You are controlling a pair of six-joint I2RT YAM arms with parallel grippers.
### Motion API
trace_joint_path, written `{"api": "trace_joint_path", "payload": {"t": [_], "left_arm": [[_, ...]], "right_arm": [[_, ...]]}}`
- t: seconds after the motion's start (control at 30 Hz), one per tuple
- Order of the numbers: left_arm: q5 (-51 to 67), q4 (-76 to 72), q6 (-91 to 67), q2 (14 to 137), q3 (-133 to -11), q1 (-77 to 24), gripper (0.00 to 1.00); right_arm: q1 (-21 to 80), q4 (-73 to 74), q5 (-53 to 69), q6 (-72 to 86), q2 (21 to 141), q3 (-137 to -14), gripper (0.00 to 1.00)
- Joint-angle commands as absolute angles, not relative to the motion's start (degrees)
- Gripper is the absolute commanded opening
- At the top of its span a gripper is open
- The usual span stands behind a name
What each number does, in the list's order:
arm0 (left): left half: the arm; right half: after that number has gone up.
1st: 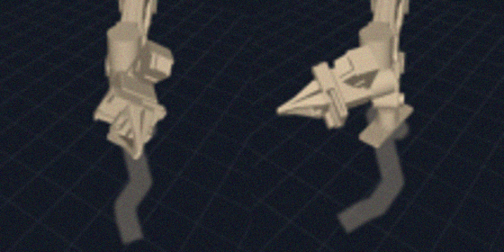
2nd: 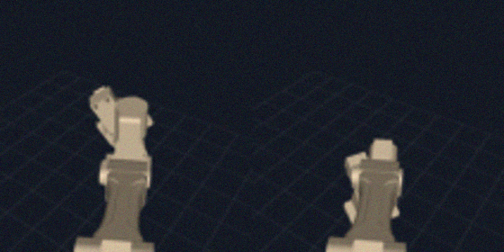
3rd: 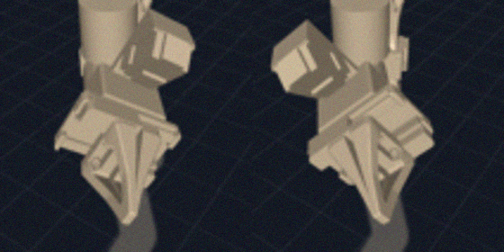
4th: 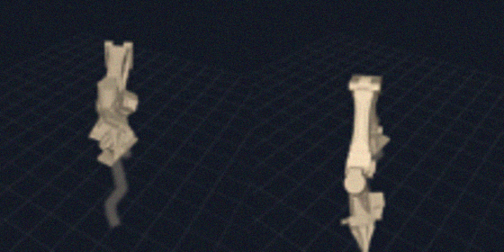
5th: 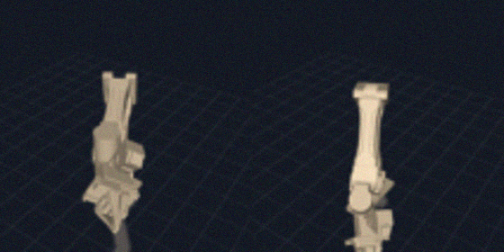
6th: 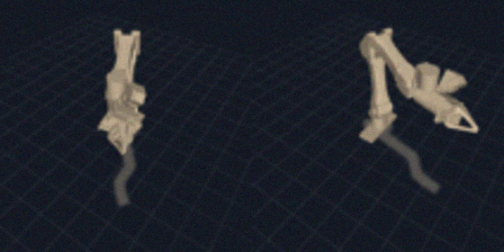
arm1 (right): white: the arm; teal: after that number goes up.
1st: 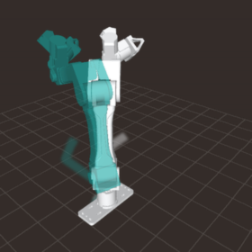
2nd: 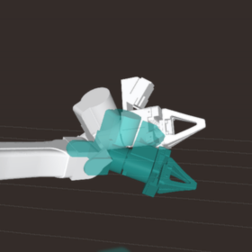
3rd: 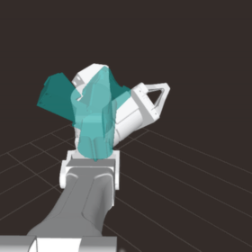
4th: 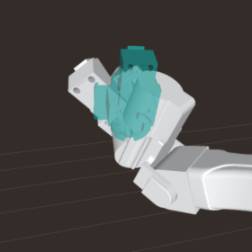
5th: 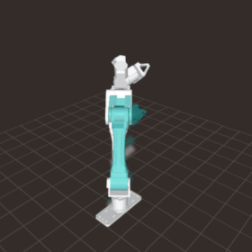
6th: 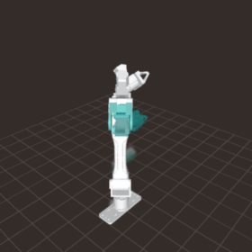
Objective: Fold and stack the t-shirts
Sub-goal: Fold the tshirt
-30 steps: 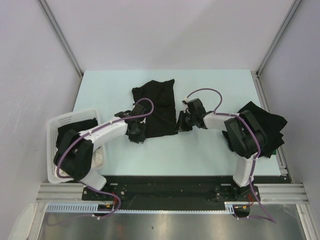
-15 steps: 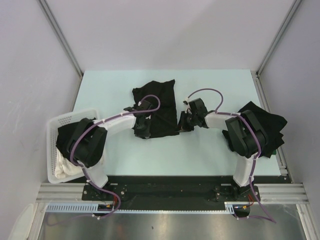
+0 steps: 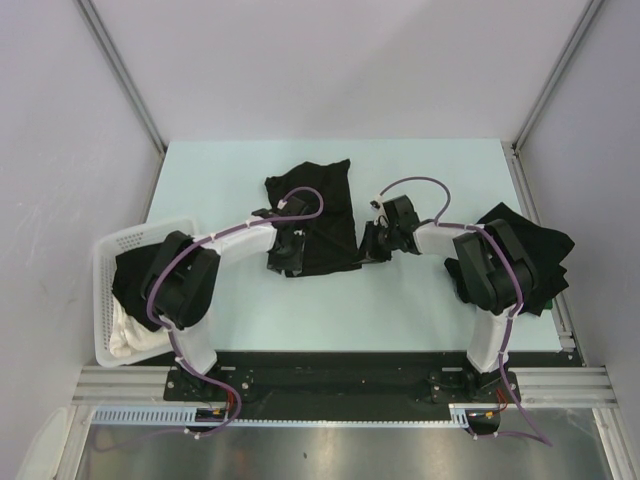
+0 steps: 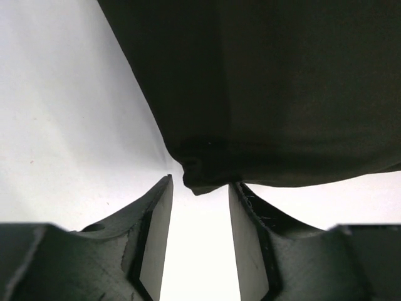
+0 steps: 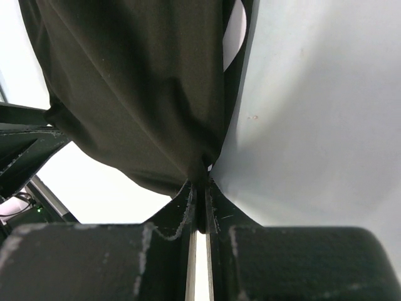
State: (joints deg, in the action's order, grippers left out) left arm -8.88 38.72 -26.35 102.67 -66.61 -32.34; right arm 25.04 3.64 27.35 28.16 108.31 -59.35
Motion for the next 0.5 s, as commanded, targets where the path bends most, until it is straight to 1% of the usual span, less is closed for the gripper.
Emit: {"api": "trace_joint_path", "payload": {"t": [0.0,0.07,0.17,0.2,0.23,0.3,0.47], "left_arm": [[-10.72,40.16,-25.66,102.21,-68.64,-32.26,0.47],[-10.55,39.99,-25.75,103.0,-68.56,-32.26,0.47],[-9.59,38.85,-25.93,103.89,-67.77,-32.26,0.43],[-9.41,38.33,-25.93,104.06,-67.59,-32.26,0.41],[-9.23,38.06,-26.28,104.5,-67.59,-32.26,0.37],[-8.62,37.62,-26.45,105.03,-67.76,-32.26,0.34],[-8.17,37.0,-26.81,106.08,-68.03,-32.26,0.31]], "right_arm": [[24.0,4.75,28.47,26.89,108.98,-58.97,0.09],[23.65,4.66,28.74,26.89,108.98,-58.97,0.09],[23.38,5.01,28.83,26.63,108.72,-58.97,0.09],[23.29,5.18,28.92,26.54,108.72,-58.97,0.09],[23.29,5.36,28.92,26.37,108.55,-58.97,0.09],[23.03,5.62,28.83,26.19,108.2,-58.97,0.09],[22.5,5.89,29.09,26.1,108.02,-58.97,0.09]]}}
